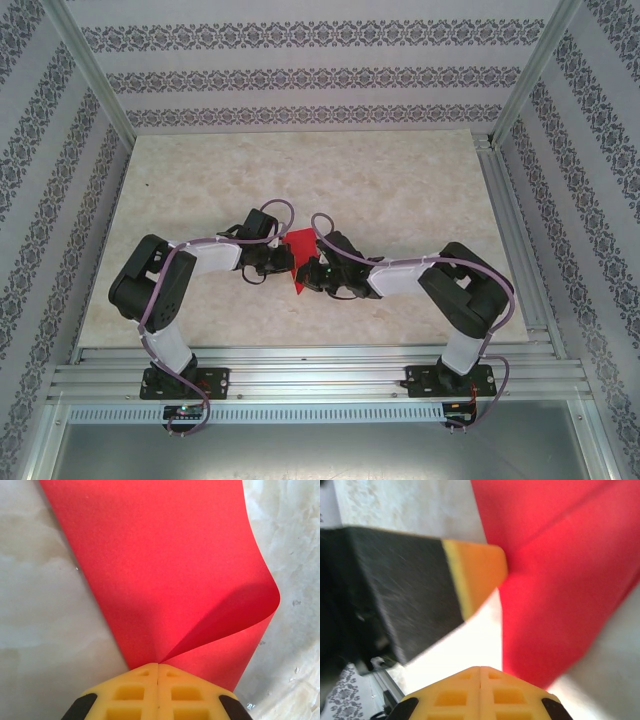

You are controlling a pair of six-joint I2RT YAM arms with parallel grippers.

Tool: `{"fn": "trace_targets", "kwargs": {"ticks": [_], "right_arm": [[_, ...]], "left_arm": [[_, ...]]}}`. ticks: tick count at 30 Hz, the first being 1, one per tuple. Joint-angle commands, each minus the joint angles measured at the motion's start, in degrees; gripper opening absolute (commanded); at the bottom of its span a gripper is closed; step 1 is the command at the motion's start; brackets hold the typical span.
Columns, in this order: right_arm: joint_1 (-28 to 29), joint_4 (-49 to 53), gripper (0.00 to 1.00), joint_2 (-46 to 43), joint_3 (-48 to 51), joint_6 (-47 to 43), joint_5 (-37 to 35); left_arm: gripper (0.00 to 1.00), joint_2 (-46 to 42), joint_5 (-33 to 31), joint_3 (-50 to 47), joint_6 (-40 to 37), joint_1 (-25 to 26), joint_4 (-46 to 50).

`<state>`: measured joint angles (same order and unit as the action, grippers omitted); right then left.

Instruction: Fold a paper plane with a square sheet of paper (pick it up from the middle)

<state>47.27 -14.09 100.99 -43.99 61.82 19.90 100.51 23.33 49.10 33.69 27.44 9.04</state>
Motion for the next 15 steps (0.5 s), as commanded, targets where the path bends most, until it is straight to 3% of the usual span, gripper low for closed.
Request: {"fn": "trace_targets", "kwargs": {"ticks": [1,15], "right_arm": [[0.85,-1.40,0.03,0.15,1.08,0.74,0.84],[1.16,-4.76,0.03,5.92,0.73,1.37,2.86]], "left_arm": [[0.04,1.06,-4.52,-2.41,-0.63,0.44,3.05],[0.04,0.20,-6.36,-2.95,-0.09,0.42,3.48]]}}
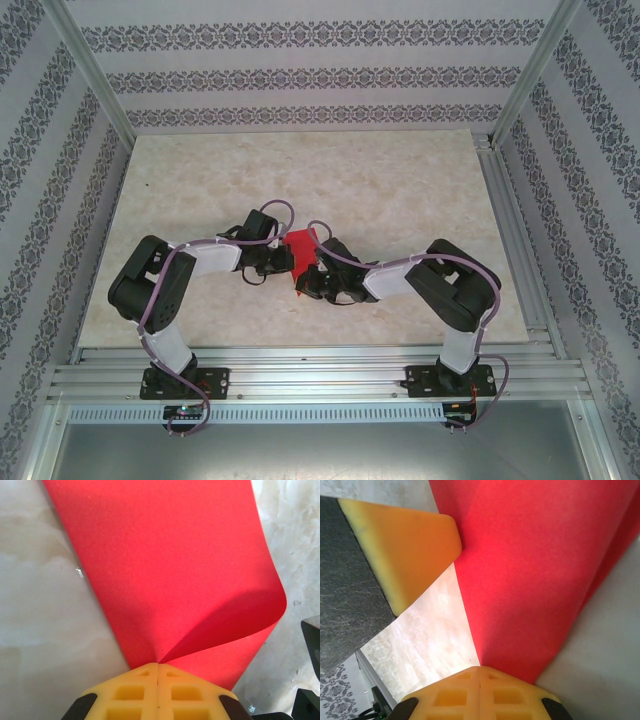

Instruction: Fold a paper plane with a square sheet of paper (pick it up from the middle)

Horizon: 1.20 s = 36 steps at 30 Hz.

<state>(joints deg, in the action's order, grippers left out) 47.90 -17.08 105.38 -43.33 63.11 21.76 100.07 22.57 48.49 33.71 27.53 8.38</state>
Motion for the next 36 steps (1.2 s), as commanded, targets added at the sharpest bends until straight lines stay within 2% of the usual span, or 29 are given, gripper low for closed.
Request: {"fn": "trace_targets", "kwargs": {"ticks": [1,5,12,25,28,32,36], "right_arm": [[0.53,-1.83,0.03,1.84,-0.11,0.02,1.08],[0.52,-2.06,0.04,1.86,-0.60,-0.41,1.57],[0.60,1.66,0.08,-4.19,-0.19,-3.45,-0.16],[2.75,9.12,0.07,0.88,-4.47,-4.35,0.33],[1.83,9.00,0.08,-3.14,-3.84,-5.20,-1.99],[-1.09,8.62,0.14,-11.51,-1.47,-6.79,-5.27],[-3.88,12.86,0.17,-14.94,-1.34,-10.48,-7.83]], "left_arm": [[0.03,0.49,-5.62,-2.26,-0.09,0.34,4.23],[0.03,-0.04,-6.70,-1.74,-0.55,0.38,5.31],[0.03,0.05,-7.05,-1.56,-0.69,0.33,5.59],[0.03,0.12,-7.00,-1.65,-0.49,0.34,5.25],[0.03,0.12,-7.01,-1.57,-0.51,0.33,5.33],[0.03,0.11,-6.98,-1.47,-0.67,0.33,5.50],[0.03,0.16,-6.87,-1.29,-0.87,0.35,5.42]]}}
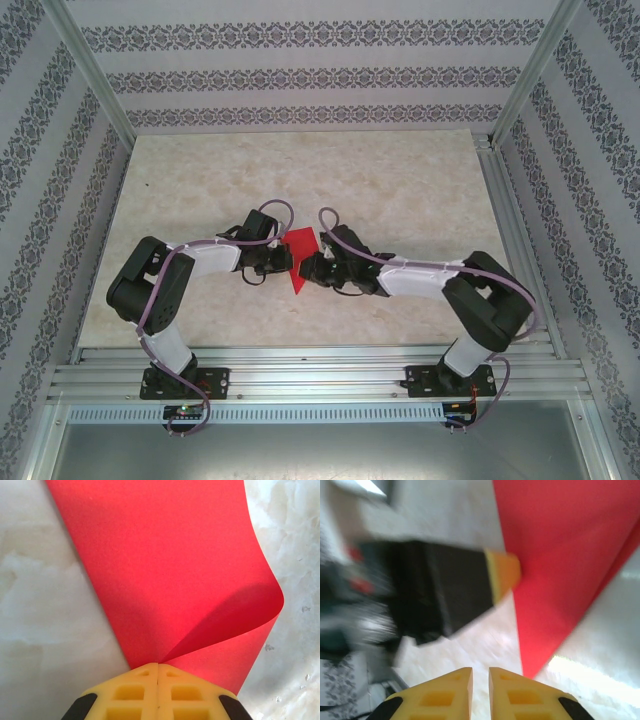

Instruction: Fold a paper plane with a square sheet of paper (pick it up from the middle)

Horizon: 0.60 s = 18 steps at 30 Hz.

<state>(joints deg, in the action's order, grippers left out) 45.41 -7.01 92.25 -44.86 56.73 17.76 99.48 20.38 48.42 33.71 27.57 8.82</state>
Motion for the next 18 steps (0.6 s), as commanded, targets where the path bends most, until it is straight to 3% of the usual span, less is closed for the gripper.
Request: {"fn": "trace_targets", "kwargs": {"ticks": [1,18], "right_arm": [[-1.90,3.88,0.17,-1.66,-0.25,-5.02,-4.09],[-2.93,4.09,0.08,13.14,-9.47,-8.57,-0.98]], "left_arm": [[0.03,0.80,-4.72,-1.15,-0.76,0.29,4.98],[0.03,0.53,-4.87,-0.96,-0.86,0.30,5.69]]}}
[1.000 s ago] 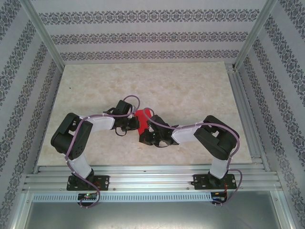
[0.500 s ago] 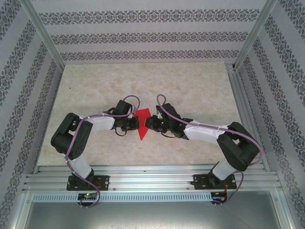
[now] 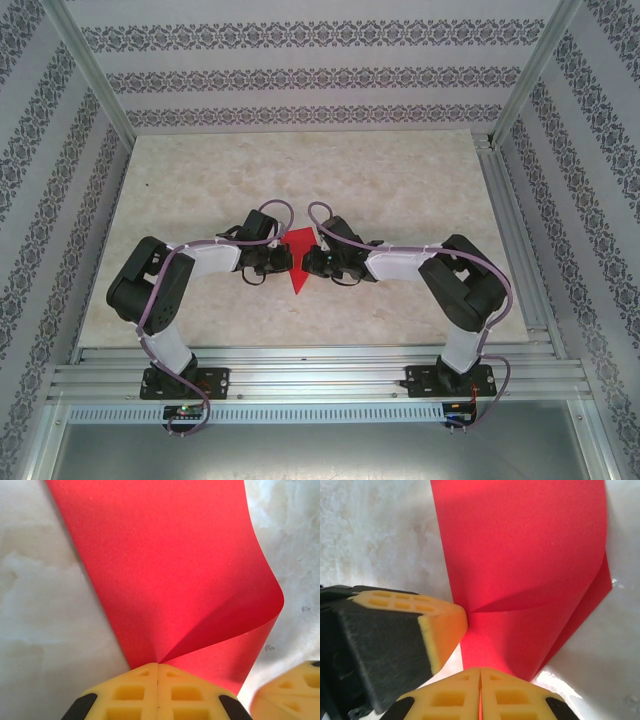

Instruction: Fold a paper plane with a square sheet of paper (pick it up from the middle)

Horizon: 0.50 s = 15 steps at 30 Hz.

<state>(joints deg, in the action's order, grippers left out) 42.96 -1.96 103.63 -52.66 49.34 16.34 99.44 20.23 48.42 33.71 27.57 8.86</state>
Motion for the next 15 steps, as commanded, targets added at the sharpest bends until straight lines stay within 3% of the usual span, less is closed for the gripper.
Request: {"fn": "trace_targets", "kwargs": {"ticks": [1,10,15], "right_arm": [[-0.66,-1.30,0.08,2.32,-1.78,-1.09,0.58],[-1.38,-2.77,0.07,6.48,-3.16,-1.09,1.99],[-1.27,-2.08,0.07,6.67,-3.16,-0.33,1.75]], "left_arm": [[0.03,0.50,-4.77,-1.01,-0.89,0.29,5.65],[0.03,0.08,-4.30,-0.79,-1.53,0.31,6.31],[0.09,-3.11,-4.17,0.28,-1.82,0.30,7.18]]}}
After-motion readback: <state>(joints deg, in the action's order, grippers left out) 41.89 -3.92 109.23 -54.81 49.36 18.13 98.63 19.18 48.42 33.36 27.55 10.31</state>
